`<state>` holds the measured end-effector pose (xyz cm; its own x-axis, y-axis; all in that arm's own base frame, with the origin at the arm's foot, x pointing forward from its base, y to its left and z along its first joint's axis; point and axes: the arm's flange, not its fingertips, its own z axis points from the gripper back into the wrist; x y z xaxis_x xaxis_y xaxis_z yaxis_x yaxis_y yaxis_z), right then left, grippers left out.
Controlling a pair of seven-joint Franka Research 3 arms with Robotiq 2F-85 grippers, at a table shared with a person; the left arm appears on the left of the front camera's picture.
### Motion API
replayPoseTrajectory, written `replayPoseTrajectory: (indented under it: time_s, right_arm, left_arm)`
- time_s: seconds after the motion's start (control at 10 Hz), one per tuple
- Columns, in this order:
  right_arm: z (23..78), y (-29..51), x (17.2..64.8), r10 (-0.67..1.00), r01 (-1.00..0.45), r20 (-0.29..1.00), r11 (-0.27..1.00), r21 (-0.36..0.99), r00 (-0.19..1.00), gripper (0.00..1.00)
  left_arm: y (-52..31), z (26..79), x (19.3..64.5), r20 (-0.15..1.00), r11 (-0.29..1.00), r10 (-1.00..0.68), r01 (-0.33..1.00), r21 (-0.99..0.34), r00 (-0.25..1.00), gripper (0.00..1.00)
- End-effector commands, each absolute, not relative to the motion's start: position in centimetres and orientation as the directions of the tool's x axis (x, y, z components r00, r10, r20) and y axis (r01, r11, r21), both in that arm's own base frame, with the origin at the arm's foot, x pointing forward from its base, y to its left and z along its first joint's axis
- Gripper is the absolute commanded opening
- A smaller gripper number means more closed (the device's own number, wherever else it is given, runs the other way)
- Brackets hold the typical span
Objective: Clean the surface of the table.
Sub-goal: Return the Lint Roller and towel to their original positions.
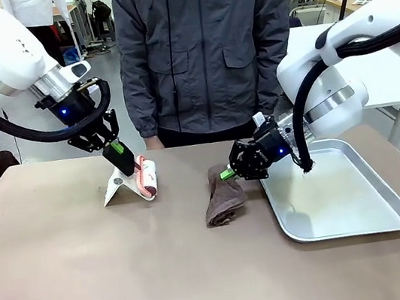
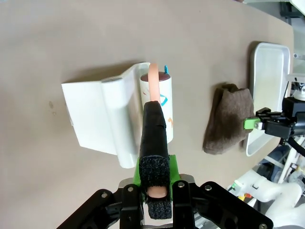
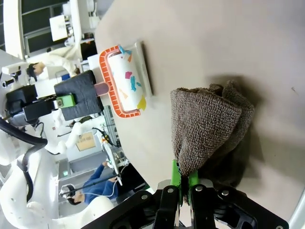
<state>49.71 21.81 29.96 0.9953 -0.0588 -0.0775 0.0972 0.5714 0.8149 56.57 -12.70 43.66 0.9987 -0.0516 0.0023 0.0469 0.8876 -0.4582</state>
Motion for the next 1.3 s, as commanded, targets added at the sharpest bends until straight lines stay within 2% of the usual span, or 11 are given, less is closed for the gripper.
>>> replayPoseTrajectory:
  time_s: [0.0,0.2,1.0,1.1,1.2]
  right_arm:
    - [30.06,22.81,50.53,-0.055,0.122,-0.11,0.582,0.804,0.992,0.06]
    - [29.99,22.91,50.48,-0.043,0.115,-0.111,0.578,0.808,0.993,0.06]
    - [29.53,22.86,50.48,-0.017,0.109,-0.121,0.575,0.811,0.992,0.06]
    - [29.49,22.86,50.43,-0.012,0.105,-0.12,0.58,0.808,0.993,0.12]
    - [29.43,22.85,50.45,-0.008,0.106,-0.125,0.582,0.806,0.992,0.64]
  left_arm:
    - [-12.47,44.19,57.48,-0.018,0.89,-0.081,0.064,-0.451,0.997,0.22]
    - [-12.54,43.87,57.92,-0.019,0.892,-0.099,0.081,-0.446,0.995,0.22]
    - [-12.53,43.29,57.82,-0.007,0.91,-0.012,0.008,-0.414,1.0,0.22]
    - [-12.48,43.26,57.82,-0.014,0.909,-0.009,0.003,-0.417,1.0,0.64]
    - [-12.4,43.27,57.81,-0.014,0.909,-0.013,0.006,-0.417,1.0,0.79]
